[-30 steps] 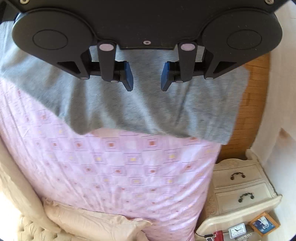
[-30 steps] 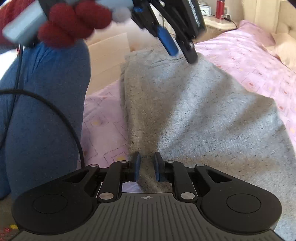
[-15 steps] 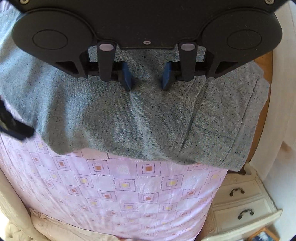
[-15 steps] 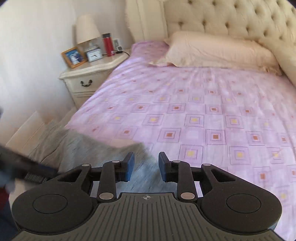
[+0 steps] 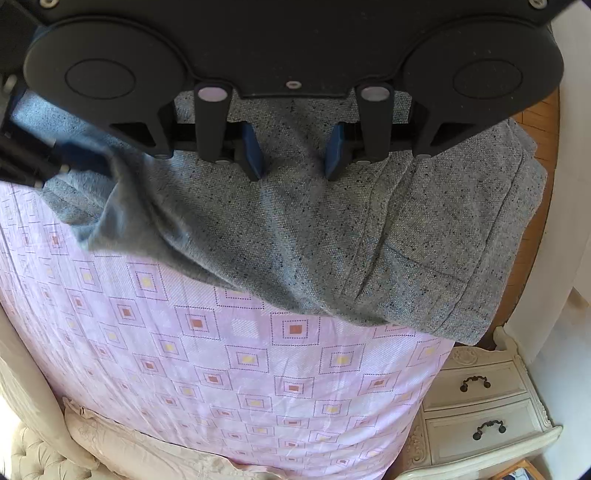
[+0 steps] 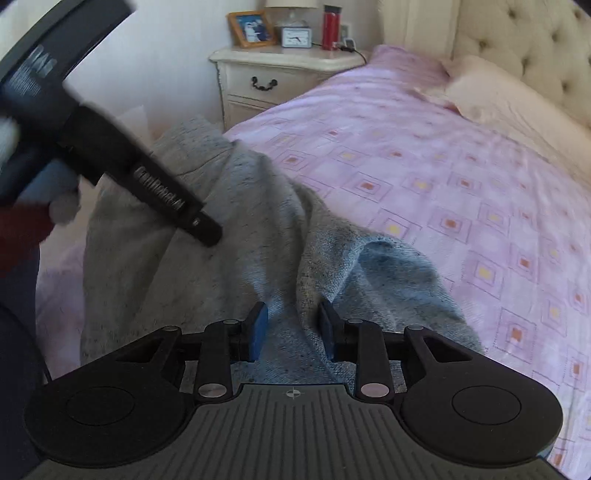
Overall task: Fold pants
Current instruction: 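Lower the pants edge and open the right tool, smoothing the fold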
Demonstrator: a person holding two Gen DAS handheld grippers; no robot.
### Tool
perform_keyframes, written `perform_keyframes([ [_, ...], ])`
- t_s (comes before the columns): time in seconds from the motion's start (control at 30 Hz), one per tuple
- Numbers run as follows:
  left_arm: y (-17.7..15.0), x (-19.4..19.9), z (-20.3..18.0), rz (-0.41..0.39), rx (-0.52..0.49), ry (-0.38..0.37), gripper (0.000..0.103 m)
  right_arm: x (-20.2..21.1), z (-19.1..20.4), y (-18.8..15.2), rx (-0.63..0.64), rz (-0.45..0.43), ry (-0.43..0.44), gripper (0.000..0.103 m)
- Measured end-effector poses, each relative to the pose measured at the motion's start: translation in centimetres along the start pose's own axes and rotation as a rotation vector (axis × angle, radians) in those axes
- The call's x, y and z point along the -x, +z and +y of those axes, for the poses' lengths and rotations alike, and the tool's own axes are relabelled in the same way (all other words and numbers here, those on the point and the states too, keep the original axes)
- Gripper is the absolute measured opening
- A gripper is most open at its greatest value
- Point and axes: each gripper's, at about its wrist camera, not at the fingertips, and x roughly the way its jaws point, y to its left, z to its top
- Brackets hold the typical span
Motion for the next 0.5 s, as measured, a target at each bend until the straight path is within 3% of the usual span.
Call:
perform_keyframes([
  [0.17,0.0,-0.1,0.1,-0.002,-0.003,-0.004,0.048,0.7,-3.4,1.3,-0.166,-0.086,-0.032,0.03],
  [0.5,0.1,-0.2,0.0,-0.007,-0.012,-0.001,0.048,-2.7,-7.9,3.3,-0.325,-0.044,0.032,0.03],
])
